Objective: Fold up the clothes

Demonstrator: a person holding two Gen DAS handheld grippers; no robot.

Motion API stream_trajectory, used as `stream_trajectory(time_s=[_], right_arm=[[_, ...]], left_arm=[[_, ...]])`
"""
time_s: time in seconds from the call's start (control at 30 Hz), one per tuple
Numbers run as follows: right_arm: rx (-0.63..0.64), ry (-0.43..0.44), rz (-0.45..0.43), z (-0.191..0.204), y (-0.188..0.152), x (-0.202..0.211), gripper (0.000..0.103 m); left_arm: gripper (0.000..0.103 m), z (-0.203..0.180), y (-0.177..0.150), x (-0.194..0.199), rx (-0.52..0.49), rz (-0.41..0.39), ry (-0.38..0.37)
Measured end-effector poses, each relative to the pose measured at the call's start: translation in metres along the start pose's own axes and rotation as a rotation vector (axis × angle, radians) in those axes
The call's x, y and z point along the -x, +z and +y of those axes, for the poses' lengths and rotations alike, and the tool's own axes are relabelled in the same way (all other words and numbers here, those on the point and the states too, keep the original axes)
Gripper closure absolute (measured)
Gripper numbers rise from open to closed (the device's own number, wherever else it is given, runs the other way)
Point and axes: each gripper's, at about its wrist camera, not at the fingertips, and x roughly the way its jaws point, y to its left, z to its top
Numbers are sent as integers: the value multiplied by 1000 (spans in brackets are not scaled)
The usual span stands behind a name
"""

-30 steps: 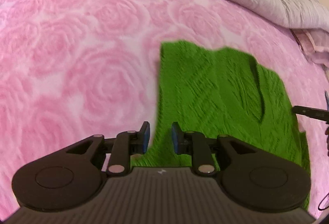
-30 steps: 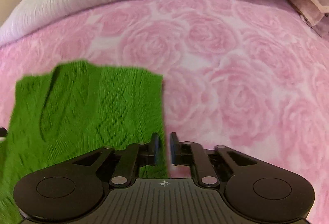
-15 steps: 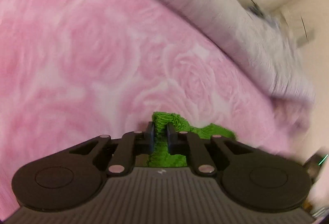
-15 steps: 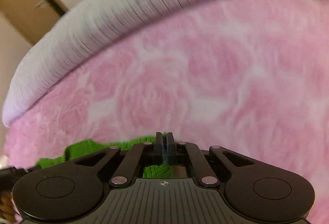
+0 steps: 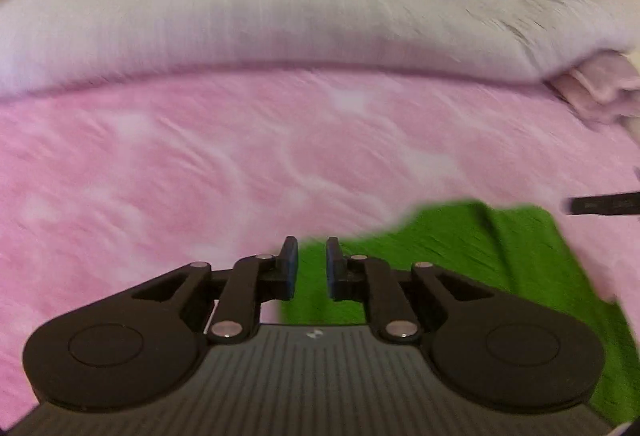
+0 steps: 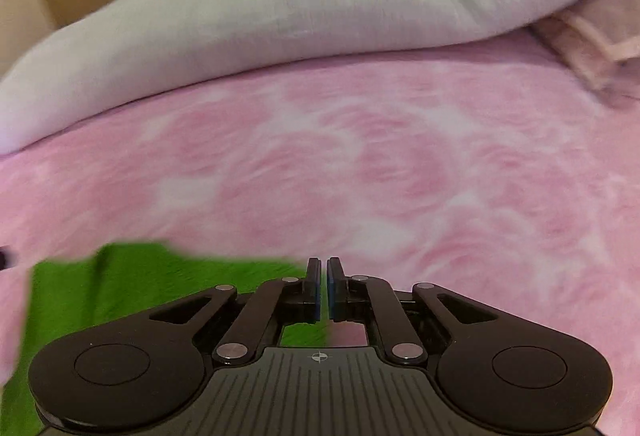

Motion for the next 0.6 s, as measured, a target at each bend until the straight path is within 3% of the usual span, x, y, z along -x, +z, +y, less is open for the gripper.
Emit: stream_trajectory(time_s=[0.13,0.3,0.47,0.6], right_arm=[[66,36,2,19,-8,-2,96],[53,52,-41,25,1,-21,97],[-42,91,-50,17,13,-5,91],[-17,153,0,22,-18,28,81]], left_arm=[[91,-10,-9,-43,-22,61,25],[94,-8,15,-67,43,38,56],[93,-7,21,-41,57,14,92],[93,-16,-16,4,35,37,41]])
